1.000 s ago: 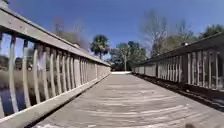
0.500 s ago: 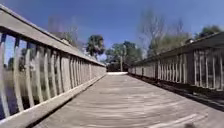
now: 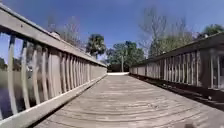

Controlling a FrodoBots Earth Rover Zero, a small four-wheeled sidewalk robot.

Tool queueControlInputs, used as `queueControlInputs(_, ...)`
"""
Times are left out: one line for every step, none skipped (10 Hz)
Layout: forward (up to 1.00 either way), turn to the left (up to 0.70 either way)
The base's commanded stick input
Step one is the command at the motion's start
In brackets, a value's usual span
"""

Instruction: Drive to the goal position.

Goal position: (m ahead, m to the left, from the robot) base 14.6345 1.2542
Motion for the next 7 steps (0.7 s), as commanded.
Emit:
queueControlInputs(0.7, 0.0)
queueControlInputs(0.7, 0.0)
queueControlInputs(0.7, 0.0)
queueControlInputs(0.7, 0.0)
queueControlInputs(0.7, 0.0)
queueControlInputs(0.7, -0.18)
queueControlInputs(0.7, -0.35)
